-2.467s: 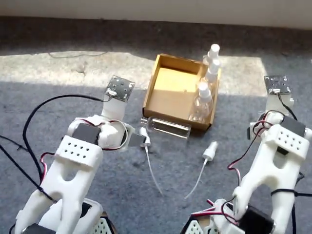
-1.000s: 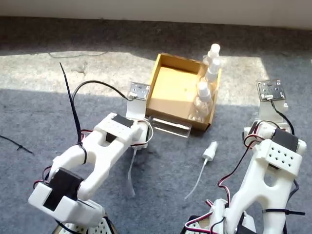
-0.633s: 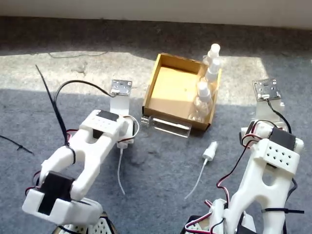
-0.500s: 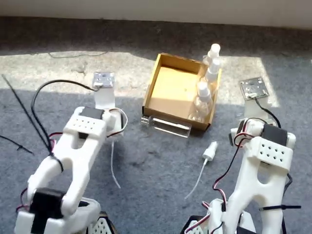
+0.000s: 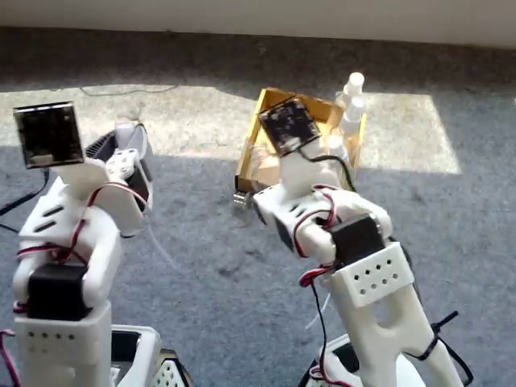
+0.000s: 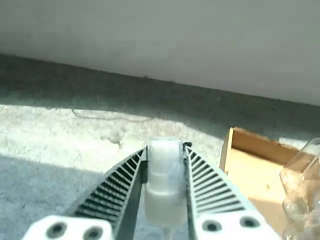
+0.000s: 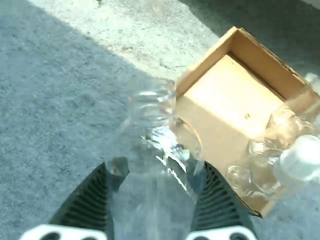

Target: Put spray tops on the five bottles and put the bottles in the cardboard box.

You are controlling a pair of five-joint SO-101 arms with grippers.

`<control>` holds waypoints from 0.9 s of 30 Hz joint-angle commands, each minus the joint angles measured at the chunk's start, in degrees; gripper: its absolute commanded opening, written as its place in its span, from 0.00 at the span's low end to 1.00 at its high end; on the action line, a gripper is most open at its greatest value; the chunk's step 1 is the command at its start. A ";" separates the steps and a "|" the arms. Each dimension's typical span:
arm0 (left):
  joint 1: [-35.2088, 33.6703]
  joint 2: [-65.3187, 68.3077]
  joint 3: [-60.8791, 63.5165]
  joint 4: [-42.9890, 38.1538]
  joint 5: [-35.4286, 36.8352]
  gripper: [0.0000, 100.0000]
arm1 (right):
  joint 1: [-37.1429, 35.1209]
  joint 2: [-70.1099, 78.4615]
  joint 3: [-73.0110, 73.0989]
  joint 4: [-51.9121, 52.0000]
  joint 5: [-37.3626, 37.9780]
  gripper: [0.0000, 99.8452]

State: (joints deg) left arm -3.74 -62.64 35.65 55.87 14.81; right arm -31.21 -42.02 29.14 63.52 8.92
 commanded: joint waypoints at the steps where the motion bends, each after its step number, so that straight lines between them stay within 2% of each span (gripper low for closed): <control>1: -0.66 -2.86 -9.63 -0.18 -0.88 0.03 | -4.35 -1.71 2.42 -4.26 -0.88 0.00; 6: -0.57 -2.86 -14.90 -2.90 -0.88 0.03 | -4.53 -4.88 12.62 -13.14 -0.79 0.00; 14: 0.48 -2.68 -15.52 -10.20 -0.88 0.01 | -4.62 -28.62 40.92 -34.77 -0.79 0.00; 19: 6.73 0.57 -16.13 -10.81 -0.97 0.01 | -8.48 -38.73 52.88 -36.35 -0.79 0.00; 27: 11.21 8.66 -17.10 -14.95 -0.97 0.01 | -9.89 -46.20 57.01 -36.62 -0.70 0.00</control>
State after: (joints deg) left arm 5.41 -56.40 21.93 42.77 14.81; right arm -40.53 -85.98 86.90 28.18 8.48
